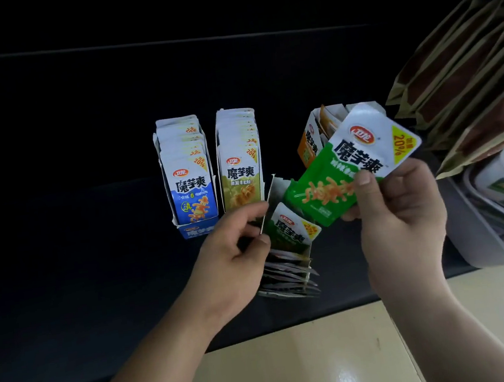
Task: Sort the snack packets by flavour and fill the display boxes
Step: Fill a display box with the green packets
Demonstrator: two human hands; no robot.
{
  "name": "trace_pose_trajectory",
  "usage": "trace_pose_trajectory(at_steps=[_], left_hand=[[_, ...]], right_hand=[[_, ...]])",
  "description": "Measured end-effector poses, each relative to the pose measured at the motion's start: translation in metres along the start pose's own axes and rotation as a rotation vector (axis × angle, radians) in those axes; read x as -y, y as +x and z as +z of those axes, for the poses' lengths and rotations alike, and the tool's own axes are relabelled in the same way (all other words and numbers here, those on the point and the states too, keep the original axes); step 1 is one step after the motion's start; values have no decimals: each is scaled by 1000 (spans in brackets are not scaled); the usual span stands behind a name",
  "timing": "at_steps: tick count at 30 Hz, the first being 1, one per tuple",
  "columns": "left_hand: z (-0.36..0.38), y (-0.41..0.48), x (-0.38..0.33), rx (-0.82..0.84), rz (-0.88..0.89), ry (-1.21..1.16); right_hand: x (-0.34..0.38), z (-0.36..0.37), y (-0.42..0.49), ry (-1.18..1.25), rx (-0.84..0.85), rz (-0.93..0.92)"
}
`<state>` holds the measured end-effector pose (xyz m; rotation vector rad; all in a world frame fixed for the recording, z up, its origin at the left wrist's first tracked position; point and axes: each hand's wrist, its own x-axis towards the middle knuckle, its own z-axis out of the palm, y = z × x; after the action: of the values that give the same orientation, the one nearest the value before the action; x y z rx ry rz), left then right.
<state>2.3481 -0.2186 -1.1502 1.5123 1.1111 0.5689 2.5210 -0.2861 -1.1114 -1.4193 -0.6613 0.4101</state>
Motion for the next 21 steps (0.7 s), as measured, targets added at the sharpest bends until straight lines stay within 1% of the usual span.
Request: trace_pose_trajectory(at_steps=[3,5,7,12,15,18,21], left_hand=[[3,3,-3,104,34,14],[5,4,-3,129,56,32],[5,3,1,100,73,42],[3,-5,10,55,52,16],[3,-4,13,5,27,-43],[3,-1,15,-38,11,-122],[1,1,19,-58,34,-69]], right_hand=[[-3,0,-1,-25,11,-8],[-5,-1,-3,-19,2,-5],[-5,-3,-2,-5,-3,-13],[-8,-3,0,-72,124,-30],[-9,-2,-4,-35,152,-28],[-12,-2,-7,-26,262,8],[-20,-2,-10,-96,336,46]])
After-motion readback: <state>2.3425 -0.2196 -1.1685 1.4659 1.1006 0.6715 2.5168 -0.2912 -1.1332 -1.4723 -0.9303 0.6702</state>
